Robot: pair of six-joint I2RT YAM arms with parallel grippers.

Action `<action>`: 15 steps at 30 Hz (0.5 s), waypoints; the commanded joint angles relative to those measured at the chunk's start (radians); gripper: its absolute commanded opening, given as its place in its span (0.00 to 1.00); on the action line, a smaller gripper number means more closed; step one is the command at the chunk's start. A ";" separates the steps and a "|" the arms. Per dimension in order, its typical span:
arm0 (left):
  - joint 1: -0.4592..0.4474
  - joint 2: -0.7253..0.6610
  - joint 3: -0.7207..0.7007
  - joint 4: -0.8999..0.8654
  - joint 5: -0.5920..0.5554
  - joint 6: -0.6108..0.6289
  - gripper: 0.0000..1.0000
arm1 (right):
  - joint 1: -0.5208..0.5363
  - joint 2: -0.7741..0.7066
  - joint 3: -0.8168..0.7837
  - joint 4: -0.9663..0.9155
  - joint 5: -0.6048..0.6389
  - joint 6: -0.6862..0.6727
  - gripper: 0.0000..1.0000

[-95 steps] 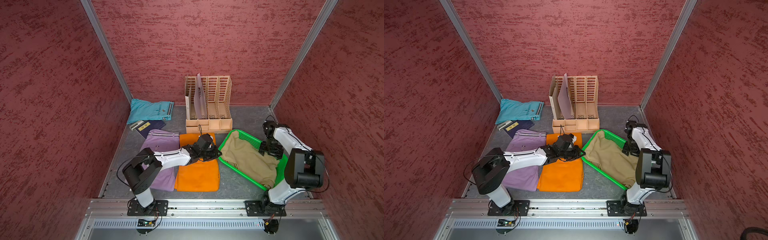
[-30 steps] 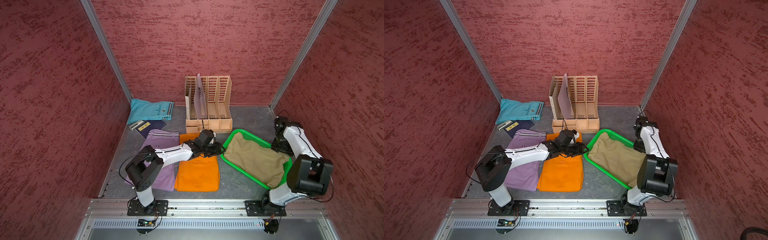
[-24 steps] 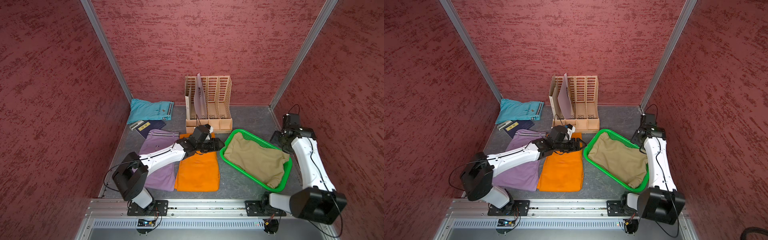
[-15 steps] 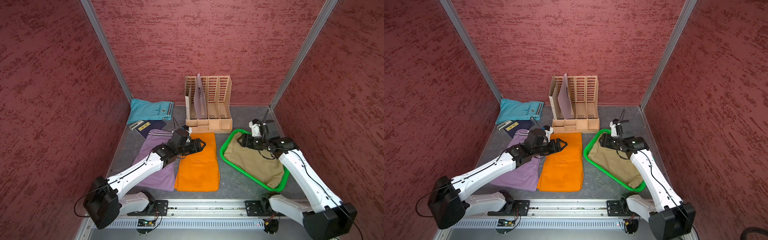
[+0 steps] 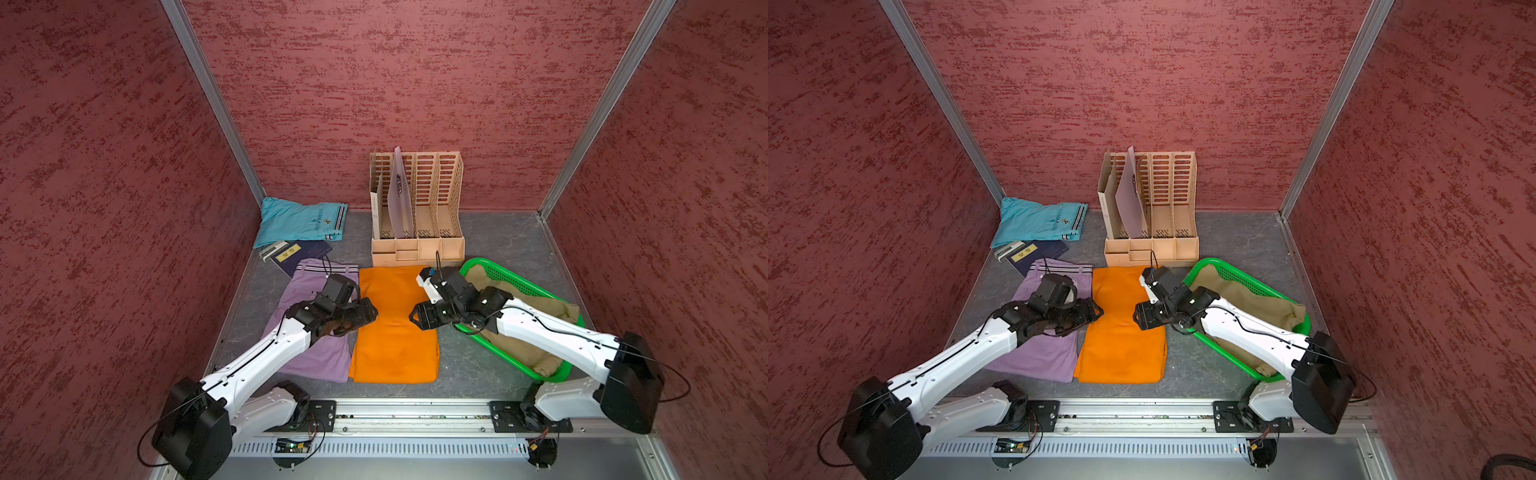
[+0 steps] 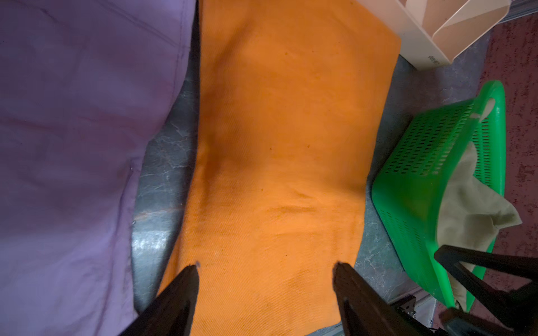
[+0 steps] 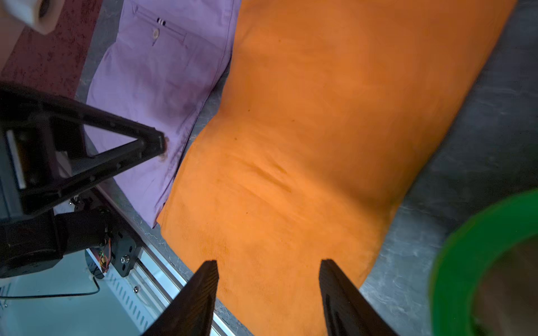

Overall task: Put the folded long pants in the basket
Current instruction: Pick up the long pant at the center of the board.

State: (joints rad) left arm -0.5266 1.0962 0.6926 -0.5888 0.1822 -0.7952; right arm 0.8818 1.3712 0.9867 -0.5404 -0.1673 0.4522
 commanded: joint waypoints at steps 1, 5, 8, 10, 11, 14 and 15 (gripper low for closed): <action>0.008 0.025 -0.025 -0.012 0.006 0.008 0.77 | 0.098 -0.013 -0.051 0.078 0.039 -0.061 0.64; 0.009 0.093 -0.048 0.017 0.032 0.005 0.76 | 0.182 0.008 -0.114 0.144 0.027 -0.157 0.68; 0.010 0.118 -0.093 0.080 0.059 -0.022 0.75 | 0.182 0.094 -0.065 0.067 0.062 -0.150 0.68; 0.006 0.127 -0.121 0.122 0.083 -0.043 0.74 | 0.183 0.165 -0.036 0.042 0.041 -0.145 0.66; 0.003 0.129 -0.137 0.144 0.093 -0.056 0.74 | 0.182 0.197 -0.025 0.031 0.034 -0.138 0.64; -0.005 0.134 -0.166 0.169 0.101 -0.073 0.74 | 0.181 0.270 -0.005 -0.020 0.043 -0.088 0.61; -0.007 0.137 -0.174 0.170 0.104 -0.075 0.74 | 0.181 0.290 -0.008 -0.027 0.037 -0.077 0.60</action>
State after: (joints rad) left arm -0.5274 1.2263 0.5346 -0.4812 0.2592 -0.8444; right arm 1.0641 1.6260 0.9581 -0.5034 -0.1459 0.3424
